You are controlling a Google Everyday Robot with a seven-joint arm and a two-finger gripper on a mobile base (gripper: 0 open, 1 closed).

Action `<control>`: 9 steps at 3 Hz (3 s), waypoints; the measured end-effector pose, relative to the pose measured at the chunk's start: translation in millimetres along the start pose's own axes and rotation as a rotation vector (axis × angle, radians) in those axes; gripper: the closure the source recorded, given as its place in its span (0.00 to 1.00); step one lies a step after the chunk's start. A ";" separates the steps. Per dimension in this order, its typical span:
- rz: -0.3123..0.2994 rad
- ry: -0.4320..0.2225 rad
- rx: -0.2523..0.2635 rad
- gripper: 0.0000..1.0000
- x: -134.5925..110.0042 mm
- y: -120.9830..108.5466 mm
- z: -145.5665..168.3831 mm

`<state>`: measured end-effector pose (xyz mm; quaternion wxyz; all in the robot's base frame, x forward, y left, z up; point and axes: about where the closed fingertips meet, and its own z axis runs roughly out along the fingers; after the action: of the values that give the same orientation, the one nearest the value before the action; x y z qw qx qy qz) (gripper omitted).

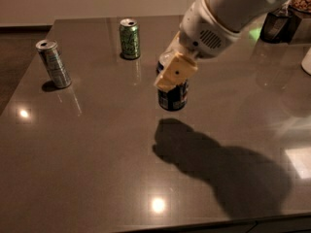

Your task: Move pepsi can near green can

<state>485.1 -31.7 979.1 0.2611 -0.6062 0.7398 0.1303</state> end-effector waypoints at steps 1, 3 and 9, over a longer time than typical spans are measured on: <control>0.005 0.010 0.019 1.00 -11.3 -32.0 12.7; 0.025 -0.004 0.043 1.00 -40.3 -104.1 44.5; 0.210 -0.030 0.140 0.84 -43.4 -240.9 123.0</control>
Offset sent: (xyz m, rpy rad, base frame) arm 0.1243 0.0303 -0.0025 -0.0243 -0.0335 -0.0480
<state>751.3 11.3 930.6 0.2987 -0.5035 0.8026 0.1140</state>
